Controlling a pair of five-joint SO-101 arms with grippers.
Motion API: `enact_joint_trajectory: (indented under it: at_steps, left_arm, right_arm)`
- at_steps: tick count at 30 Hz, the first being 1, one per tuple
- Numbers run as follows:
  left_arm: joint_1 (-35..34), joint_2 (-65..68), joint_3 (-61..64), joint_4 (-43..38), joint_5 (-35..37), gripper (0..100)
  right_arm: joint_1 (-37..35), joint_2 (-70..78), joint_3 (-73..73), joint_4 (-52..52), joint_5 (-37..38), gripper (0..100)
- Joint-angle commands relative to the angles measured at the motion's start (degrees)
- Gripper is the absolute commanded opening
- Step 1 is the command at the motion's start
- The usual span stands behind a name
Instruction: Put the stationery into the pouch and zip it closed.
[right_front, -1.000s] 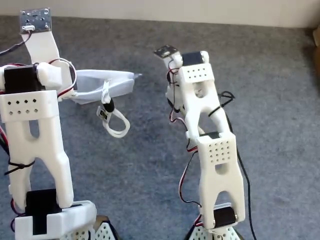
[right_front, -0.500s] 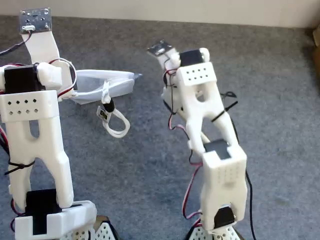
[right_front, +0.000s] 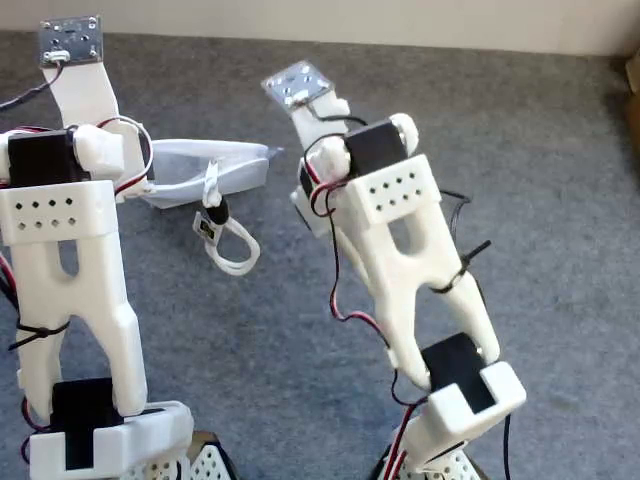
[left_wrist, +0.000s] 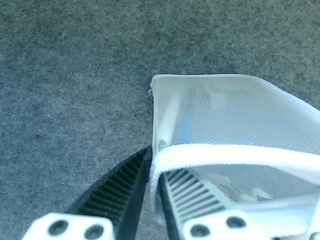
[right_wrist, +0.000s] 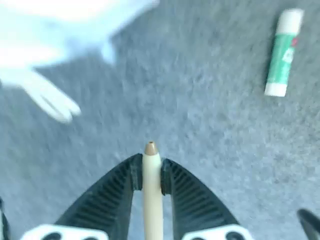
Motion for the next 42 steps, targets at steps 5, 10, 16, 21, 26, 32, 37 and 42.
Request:
enact_joint_trajectory:
  at_steps: [5,10,16,21,26,32,37,42]
  left_arm:
    - [-0.5,0.1,0.7,-0.6,0.6,1]
    - [-0.5,0.1,0.7,-0.6,0.6,1]
    - [-0.5,0.1,0.7,-0.5,0.6,1]
    - [-0.5,0.2,0.7,-0.5,0.6,1]
    - [-0.5,0.0,2.7,-1.9,0.6,1]
    - [-0.5,0.0,2.8,-2.1,0.6,1]
    - [-0.5,0.0,2.8,-2.1,0.6,1]
    - [-0.5,0.0,2.8,-2.1,0.6,1]
  right_arm:
    - [-0.8,-8.7,-0.5,-10.4,-19.4,0.4]
    - [-0.7,-11.4,-0.4,-12.5,-23.4,0.4]
    - [-0.8,-12.1,-0.8,-12.5,-23.6,0.4]
    - [-0.8,-12.7,-0.9,-12.2,-23.6,0.4]
    - [-0.8,-20.0,-0.3,-12.5,-23.6,0.4]
    - [-0.8,-24.4,-0.3,-12.4,-23.6,0.4]
    - [-0.8,-25.4,-0.4,-12.1,-23.7,0.4]
    - [-0.8,-31.3,3.6,-12.6,-23.6,0.4]
